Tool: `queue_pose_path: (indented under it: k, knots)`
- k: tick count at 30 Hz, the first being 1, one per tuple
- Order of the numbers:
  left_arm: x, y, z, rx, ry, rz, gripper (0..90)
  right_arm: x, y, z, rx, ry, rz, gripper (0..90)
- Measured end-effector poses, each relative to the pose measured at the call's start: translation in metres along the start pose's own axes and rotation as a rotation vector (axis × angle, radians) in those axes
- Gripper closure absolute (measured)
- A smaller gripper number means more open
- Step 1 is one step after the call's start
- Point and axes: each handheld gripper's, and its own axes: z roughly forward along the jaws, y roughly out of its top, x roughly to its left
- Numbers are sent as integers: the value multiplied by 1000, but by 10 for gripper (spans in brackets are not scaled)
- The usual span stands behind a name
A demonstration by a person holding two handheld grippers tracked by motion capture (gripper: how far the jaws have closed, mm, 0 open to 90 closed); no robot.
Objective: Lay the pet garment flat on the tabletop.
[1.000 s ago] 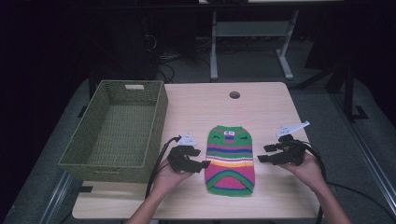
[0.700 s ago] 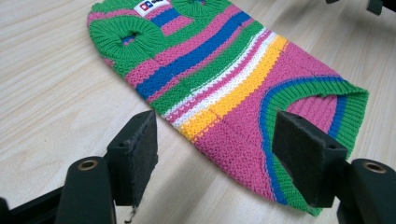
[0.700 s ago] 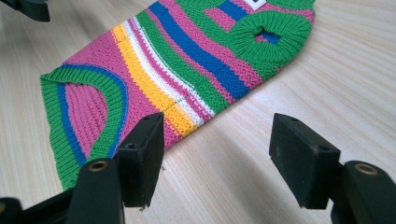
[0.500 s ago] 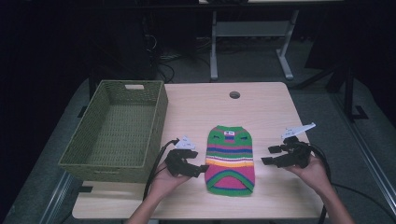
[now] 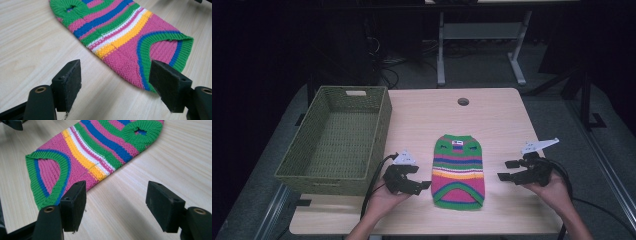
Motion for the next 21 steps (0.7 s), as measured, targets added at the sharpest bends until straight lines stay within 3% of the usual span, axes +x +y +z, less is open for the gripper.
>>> queue_pose_path:
  k: [21]
  knots:
    - [-7,-15,-7,-10,15,-1,241,-5,-35,-9,-5,-22,36,315]
